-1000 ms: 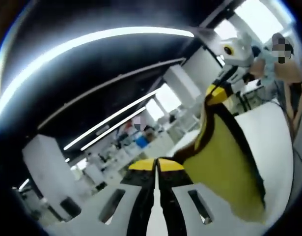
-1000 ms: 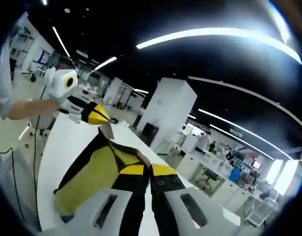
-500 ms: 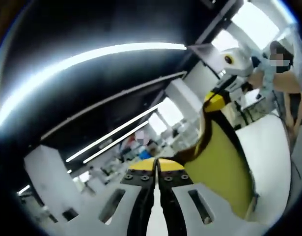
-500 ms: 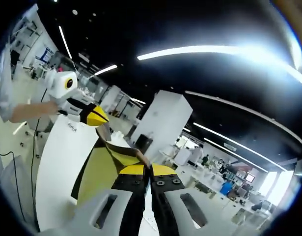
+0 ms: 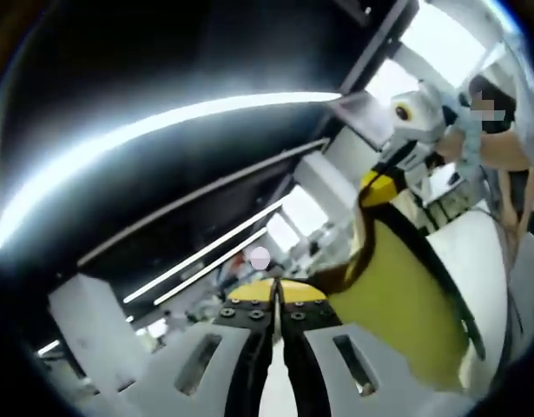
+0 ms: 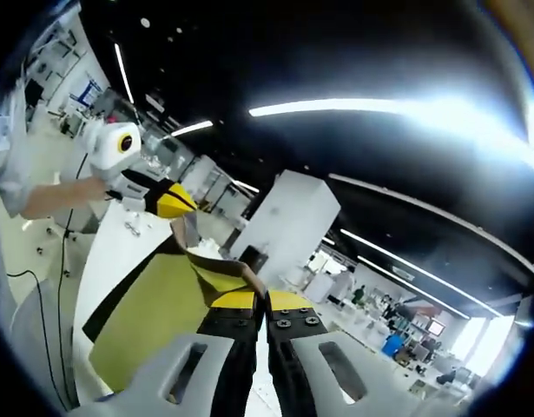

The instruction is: Fold the garment on the visible template until the final outline fits inside the template.

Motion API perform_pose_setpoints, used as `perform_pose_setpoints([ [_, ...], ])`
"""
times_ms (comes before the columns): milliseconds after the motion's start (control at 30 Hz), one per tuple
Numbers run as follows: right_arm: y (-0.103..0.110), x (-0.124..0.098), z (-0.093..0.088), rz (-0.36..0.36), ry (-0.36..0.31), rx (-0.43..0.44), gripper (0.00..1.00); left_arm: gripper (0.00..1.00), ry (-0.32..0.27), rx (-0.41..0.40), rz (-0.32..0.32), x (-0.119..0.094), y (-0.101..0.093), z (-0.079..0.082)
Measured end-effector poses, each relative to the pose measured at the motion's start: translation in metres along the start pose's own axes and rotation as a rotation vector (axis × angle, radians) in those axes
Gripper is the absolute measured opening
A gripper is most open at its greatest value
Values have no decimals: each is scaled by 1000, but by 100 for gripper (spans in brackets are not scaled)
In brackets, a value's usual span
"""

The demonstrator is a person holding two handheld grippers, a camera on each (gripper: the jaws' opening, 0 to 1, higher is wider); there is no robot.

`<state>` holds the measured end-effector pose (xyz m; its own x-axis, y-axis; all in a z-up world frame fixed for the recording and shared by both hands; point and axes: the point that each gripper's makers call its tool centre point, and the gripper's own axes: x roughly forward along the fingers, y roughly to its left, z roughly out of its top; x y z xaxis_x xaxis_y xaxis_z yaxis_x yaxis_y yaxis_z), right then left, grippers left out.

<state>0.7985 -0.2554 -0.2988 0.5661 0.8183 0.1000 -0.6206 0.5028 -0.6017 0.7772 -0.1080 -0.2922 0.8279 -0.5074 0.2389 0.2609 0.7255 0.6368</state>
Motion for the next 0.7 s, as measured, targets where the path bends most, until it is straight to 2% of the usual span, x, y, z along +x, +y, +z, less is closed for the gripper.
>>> perform_pose_setpoints([
  [100, 7, -9, 4, 6, -9, 17, 3, 0, -6, -19, 2, -13, -5, 6],
  [233, 16, -14, 2, 16, -1, 22, 3, 0, 14, -32, 3, -22, -11, 2],
  [433, 29, -14, -17, 41, 35, 50, 3, 0, 61, -60, -12, -29, -22, -13],
  [700, 28, -5, -38, 48, 68, 81, 3, 0, 90, -81, -36, -23, -30, -25],
])
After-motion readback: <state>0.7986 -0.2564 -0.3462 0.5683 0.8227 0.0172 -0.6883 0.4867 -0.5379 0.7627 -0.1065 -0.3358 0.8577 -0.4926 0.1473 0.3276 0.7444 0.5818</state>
